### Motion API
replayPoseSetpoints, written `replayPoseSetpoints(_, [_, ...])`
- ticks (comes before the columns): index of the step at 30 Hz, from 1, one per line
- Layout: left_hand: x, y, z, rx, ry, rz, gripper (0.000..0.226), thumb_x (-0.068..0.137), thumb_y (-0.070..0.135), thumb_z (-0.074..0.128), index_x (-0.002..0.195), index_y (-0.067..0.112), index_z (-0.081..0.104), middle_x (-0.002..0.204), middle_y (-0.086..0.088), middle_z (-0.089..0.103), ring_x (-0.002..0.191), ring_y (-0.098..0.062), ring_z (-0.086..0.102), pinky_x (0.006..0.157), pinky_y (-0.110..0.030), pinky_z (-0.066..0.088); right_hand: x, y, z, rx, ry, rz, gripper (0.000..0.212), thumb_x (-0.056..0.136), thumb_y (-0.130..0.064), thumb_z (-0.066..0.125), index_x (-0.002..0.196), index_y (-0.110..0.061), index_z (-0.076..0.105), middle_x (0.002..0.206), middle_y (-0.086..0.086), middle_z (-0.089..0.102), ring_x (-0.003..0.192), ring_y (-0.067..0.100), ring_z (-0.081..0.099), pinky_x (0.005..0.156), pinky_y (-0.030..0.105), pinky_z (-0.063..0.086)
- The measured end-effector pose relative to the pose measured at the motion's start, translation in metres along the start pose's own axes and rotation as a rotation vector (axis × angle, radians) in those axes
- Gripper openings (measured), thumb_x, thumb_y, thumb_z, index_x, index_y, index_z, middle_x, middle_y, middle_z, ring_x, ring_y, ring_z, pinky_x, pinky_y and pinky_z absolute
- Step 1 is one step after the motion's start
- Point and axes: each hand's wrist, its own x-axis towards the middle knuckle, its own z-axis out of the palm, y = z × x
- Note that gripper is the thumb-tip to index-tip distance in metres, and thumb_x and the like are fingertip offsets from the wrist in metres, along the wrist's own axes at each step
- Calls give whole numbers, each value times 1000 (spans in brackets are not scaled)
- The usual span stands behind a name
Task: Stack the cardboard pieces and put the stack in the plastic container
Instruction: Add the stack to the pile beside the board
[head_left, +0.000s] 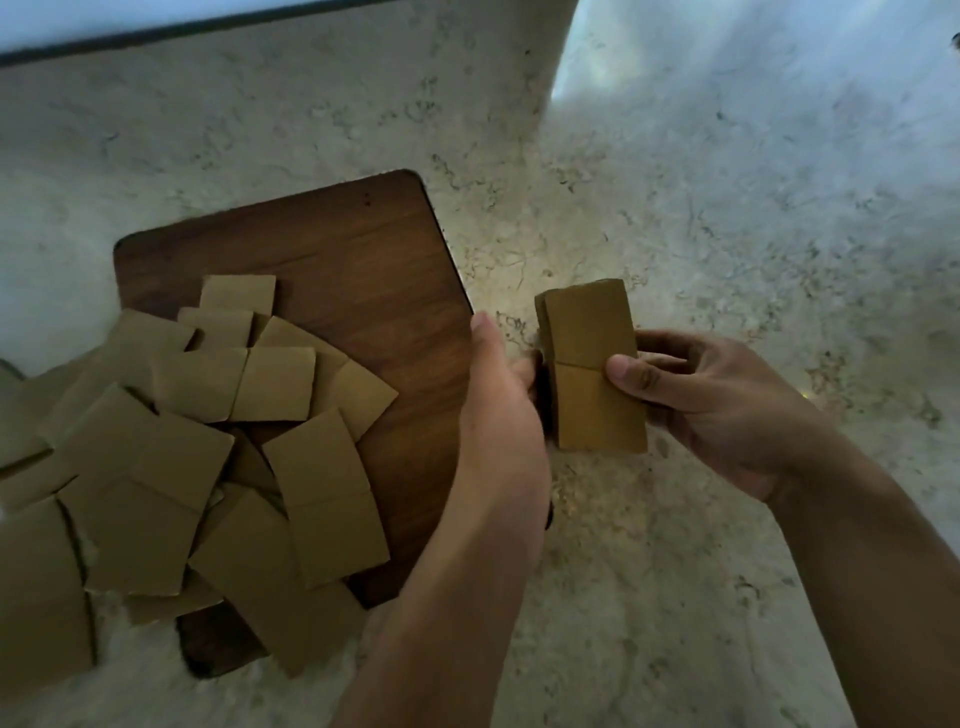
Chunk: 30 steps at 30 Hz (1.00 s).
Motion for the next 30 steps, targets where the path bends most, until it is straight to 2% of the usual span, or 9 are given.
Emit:
replayPoseSetpoints(5, [7,-5,4,24,-42,-21,109,78,91,35,150,12,55,131,-10,73,116,-22,72,110,-50,51,-10,0,12,-277,78,-100,36,87,-33,72,123,-26,67,103,-13,78,95,0,73,73,12,56])
replayPoseSetpoints(8, [9,-6,10,72,-35,17,103,71,89,37,137,16,68,123,-8,78,116,-22,73,112,-48,49,-17,-4,19,-327,93,-121,25,97,-40,59,114,-27,72,91,-18,78,81,-6,72,60,3,48])
replayPoseSetpoints(11, [11,-10,16,69,-33,26,94,76,89,39,126,17,74,118,-7,80,113,-22,74,110,-47,51,-21,-7,24,-375,161,-150,31,98,-49,51,95,-28,73,78,-20,76,71,-4,72,58,9,52])
replayPoseSetpoints(15, [14,-16,16,178,-57,156,74,101,72,31,127,10,62,132,-12,71,129,-34,65,106,-43,53,-18,0,27,-483,253,-153,49,95,-64,43,95,-25,73,79,-7,76,75,9,73,75,40,61])
replayPoseSetpoints(17, [12,-17,15,203,-96,215,81,103,70,29,139,4,57,138,-18,67,124,-28,68,107,-44,51,-16,3,26,-518,277,-143,52,95,-66,41,94,-24,72,80,-5,75,74,9,71,70,37,58])
replayPoseSetpoints(20, [11,-21,17,209,-122,269,81,102,71,26,139,4,55,105,-2,69,92,-8,67,96,-39,49,-15,6,24,-527,275,-115,55,93,-69,38,97,-26,72,81,-6,75,74,7,70,66,28,52])
replayPoseSetpoints(26, [19,-21,12,225,-64,194,66,99,77,26,99,20,61,66,24,63,69,7,55,75,-23,40,-14,4,23,-568,316,-121,59,92,-71,33,98,-25,69,84,-5,73,78,10,69,70,34,56])
replayPoseSetpoints(28, [21,-24,11,274,-49,179,91,97,78,27,126,-2,59,72,23,62,71,8,54,76,-22,39,-15,1,22,-569,319,-127,59,94,-70,33,94,-24,69,81,-4,72,75,11,69,64,29,52])
replayPoseSetpoints(30, [21,-21,10,316,-49,228,98,98,77,25,151,-3,41,86,19,60,79,5,56,79,-22,42,-14,0,21,-543,314,-126,65,93,-70,33,88,-18,71,76,1,72,71,16,69,61,28,50])
